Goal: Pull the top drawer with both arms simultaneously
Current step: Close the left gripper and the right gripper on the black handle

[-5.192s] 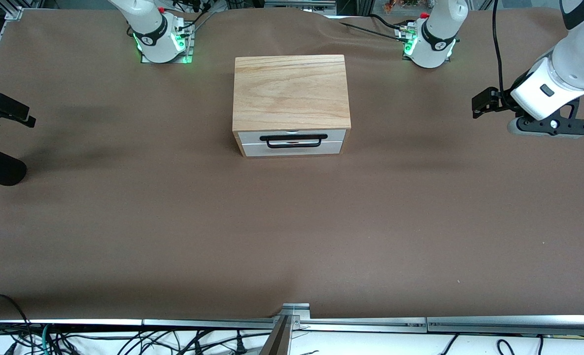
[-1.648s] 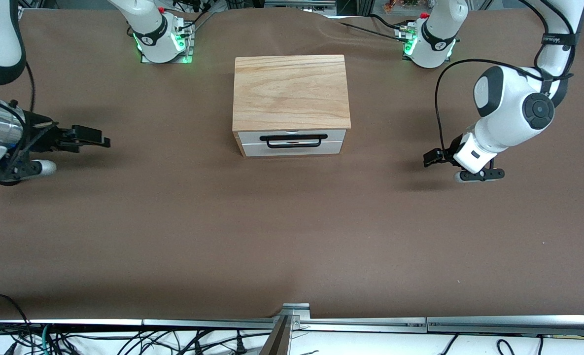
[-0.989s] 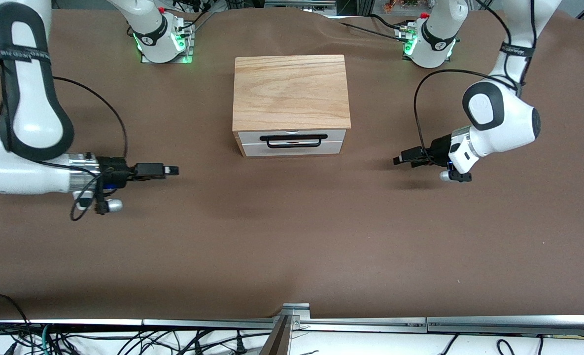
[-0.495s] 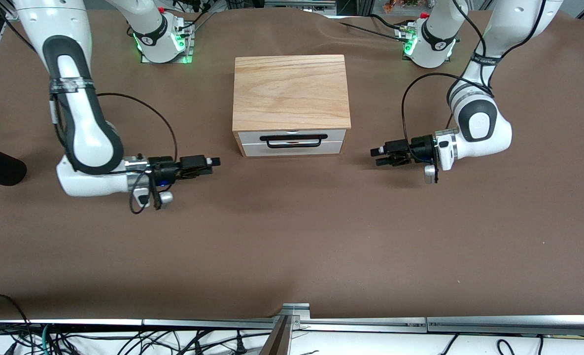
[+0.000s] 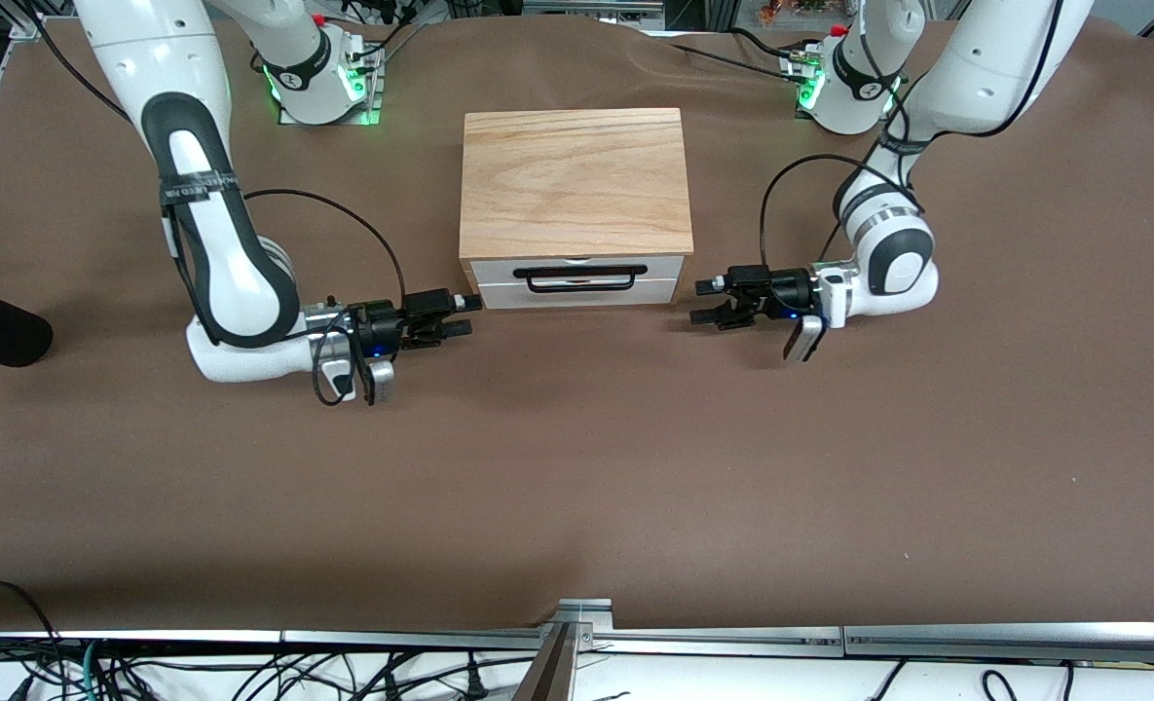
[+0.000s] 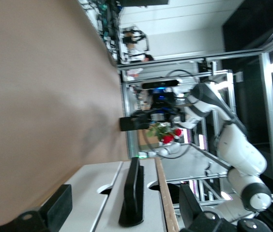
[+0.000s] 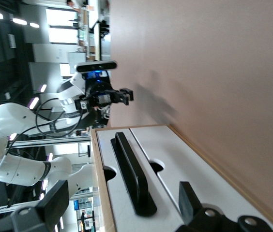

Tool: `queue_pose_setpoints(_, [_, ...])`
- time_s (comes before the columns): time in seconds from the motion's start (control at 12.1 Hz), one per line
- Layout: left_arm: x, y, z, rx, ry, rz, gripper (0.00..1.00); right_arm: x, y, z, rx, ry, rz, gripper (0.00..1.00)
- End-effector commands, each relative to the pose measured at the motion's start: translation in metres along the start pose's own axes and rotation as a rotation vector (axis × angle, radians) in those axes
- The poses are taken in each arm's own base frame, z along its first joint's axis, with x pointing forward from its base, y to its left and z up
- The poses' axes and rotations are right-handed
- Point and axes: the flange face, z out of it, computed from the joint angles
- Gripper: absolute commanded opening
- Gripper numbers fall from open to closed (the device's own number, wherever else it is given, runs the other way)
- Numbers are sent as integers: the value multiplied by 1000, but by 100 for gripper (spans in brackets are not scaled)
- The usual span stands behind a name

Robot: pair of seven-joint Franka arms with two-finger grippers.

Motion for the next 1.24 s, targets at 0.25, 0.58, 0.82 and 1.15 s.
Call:
queue_pose_setpoints(0.25, [-11,-2,51,-82,-33,9,72,-10,16,47,112,8,-67,99])
queue_pose_setpoints(0.58, [-32,-16,75,-55,-74,-38,64,-35,44,59,161,-31,-108,96])
queue_pose_setpoints(0.82, [-40,-18,86,-31,-85,-49,53,-39,47,74,202,-29,-97,96])
queue_pose_setpoints(1.15, [-50,-20,93,-37,-101,-64,28,-34,44,86,248,13,-87,94])
